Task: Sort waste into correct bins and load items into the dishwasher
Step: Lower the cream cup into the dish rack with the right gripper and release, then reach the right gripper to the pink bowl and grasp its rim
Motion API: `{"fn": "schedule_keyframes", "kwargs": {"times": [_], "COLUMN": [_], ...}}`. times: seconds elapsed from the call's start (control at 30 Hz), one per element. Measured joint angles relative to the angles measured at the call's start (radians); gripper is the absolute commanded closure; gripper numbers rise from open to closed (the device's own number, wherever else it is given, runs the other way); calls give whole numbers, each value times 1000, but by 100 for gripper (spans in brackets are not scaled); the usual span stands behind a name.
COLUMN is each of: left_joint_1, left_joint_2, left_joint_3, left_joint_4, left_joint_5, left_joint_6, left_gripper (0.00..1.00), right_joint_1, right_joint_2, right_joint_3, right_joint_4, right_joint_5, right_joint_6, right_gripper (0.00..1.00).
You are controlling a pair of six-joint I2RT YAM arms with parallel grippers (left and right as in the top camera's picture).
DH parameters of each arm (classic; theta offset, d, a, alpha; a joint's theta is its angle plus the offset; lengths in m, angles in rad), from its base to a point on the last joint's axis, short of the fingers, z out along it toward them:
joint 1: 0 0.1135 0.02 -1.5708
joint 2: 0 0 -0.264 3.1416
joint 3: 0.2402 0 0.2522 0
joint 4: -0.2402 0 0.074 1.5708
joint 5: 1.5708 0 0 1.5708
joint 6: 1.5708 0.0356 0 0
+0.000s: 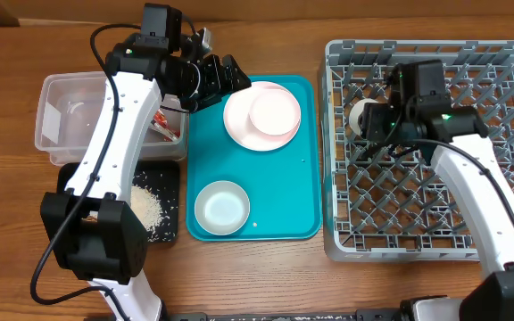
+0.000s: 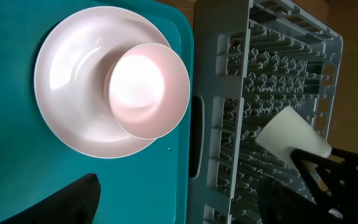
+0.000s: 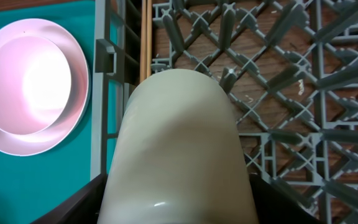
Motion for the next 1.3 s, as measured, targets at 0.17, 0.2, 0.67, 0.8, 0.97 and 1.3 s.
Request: {"fn": "schedule_keyframes", "kwargs": {"times": [0.17,0.2,0.67,0.8,0.97,1.3], "left_joint_1": [0,0,0,0,0,0], "left_joint_2": [0,0,0,0,0,0], "left_joint_3": [0,0,0,0,0,0], "left_joint_4": [0,0,0,0,0,0], "left_joint_5": [0,0,-1,-1,-1,-4], "left_joint_6": [0,0,1,1,1,3], "left_gripper": [17,17,7,6,9,13], "right_joint_1": [0,0,0,0,0,0], "right_joint_2": [40,45,48,48,48,48], "right_joint_3": [0,-1,-1,-1,-1,-1], "right_joint_4": [-1,-2,-13,-13,-14,61], "right_joint_5": [-7,-9,-47,-50,-53,-72], "right_joint_6": [0,0,2,-2,0,0], "right_gripper": [51,51,23,17,17,15]}}
